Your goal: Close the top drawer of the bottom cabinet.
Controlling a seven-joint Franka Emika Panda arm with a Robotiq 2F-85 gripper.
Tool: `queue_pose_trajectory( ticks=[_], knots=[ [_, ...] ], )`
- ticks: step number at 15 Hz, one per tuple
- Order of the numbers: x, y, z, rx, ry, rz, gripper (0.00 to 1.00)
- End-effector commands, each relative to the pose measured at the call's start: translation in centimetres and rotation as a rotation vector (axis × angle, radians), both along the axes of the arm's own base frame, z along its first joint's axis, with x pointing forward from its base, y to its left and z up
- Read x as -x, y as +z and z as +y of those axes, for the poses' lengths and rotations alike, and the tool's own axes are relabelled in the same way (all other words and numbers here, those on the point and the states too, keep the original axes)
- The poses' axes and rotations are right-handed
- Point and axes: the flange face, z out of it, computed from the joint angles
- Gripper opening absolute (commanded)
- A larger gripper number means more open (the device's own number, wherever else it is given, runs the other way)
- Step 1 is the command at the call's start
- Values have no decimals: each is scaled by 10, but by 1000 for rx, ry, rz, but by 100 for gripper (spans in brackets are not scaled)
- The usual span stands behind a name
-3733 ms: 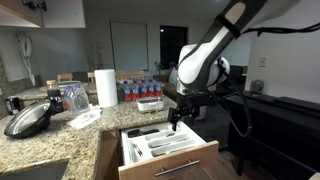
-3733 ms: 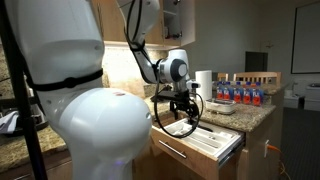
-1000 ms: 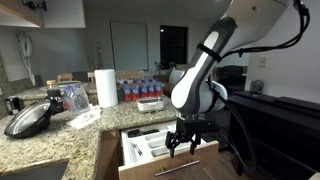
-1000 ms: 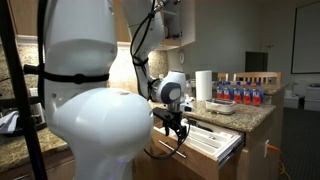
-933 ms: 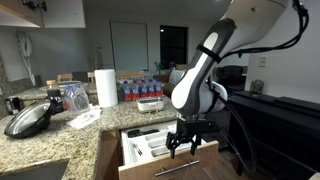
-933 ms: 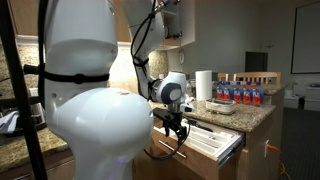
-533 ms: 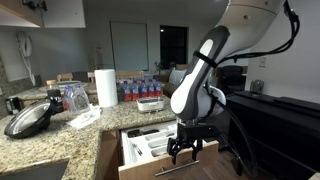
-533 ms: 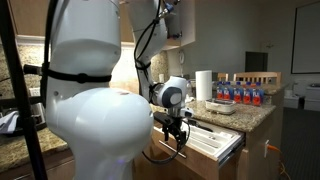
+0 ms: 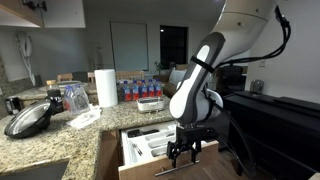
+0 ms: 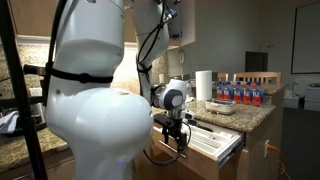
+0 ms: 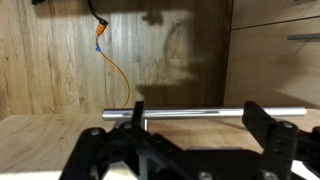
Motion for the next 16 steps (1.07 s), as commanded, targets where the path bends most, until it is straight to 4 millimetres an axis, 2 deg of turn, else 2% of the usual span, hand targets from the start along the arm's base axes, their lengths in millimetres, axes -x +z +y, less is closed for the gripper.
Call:
queue_pose_trajectory(
  ticks=[1,16],
  knots=[
    [-3,-2,-2,20,35,3,100],
    [-23,2,-3,39,73,-21,100]
  ],
)
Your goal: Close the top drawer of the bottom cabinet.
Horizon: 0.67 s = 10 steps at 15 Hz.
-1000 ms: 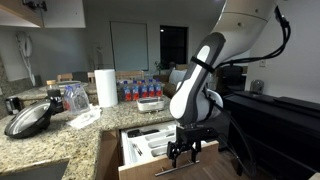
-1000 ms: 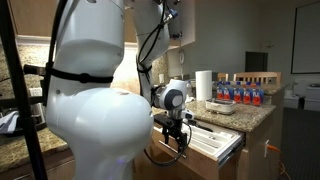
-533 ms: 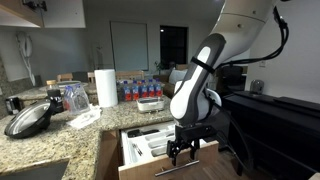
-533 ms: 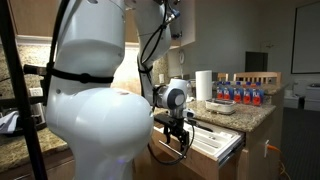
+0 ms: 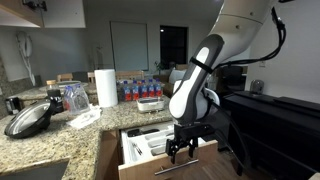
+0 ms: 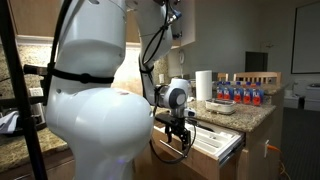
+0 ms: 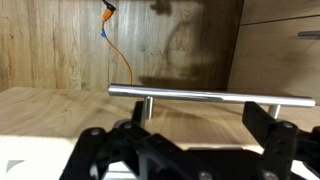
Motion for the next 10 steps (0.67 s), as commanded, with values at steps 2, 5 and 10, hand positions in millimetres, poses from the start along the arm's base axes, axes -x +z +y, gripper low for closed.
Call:
queue_pose_trajectory(
  ticks=[2,5,10],
  knots=[
    [-6,-1,-1,13,1,10,100],
    [-9,0,-2,12,-3,10,100],
    [-13,2,-3,12,-3,6,100]
  ],
)
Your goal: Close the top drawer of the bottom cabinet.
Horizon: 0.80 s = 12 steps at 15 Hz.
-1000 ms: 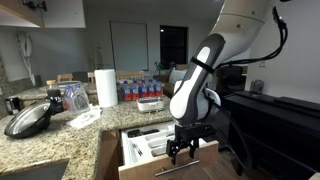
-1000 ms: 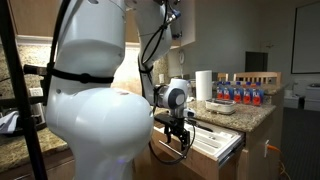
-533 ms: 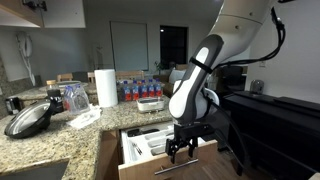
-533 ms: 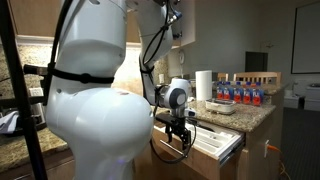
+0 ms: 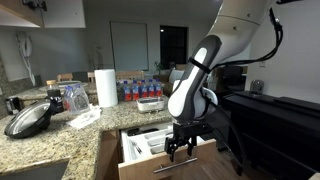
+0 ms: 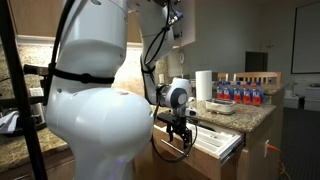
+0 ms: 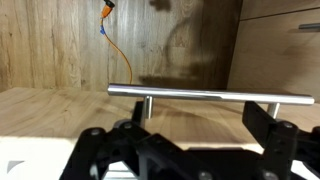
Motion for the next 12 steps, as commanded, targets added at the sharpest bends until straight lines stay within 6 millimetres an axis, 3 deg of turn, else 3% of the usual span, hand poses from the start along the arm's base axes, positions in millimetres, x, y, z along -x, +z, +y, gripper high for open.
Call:
queue_pose_trajectory(
  ticks=[1,12],
  knots=[
    [-4,2,-2,16,6,12,100],
    [-16,5,-4,32,14,30,100]
  ],
)
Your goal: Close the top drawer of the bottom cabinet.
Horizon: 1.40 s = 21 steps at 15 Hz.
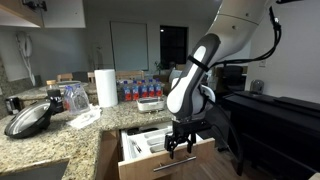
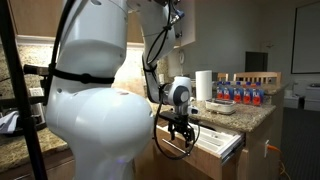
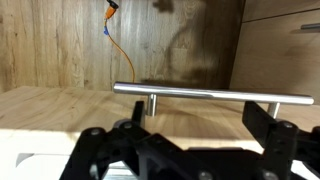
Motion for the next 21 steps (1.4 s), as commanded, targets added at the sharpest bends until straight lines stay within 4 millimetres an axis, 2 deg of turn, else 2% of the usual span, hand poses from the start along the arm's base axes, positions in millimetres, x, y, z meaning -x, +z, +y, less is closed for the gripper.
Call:
queue_pose_trajectory(
  ticks=[1,21],
  knots=[
    [-6,-1,-1,25,7,13,100],
    [-51,5,1,84,-51,-72,100]
  ],
)
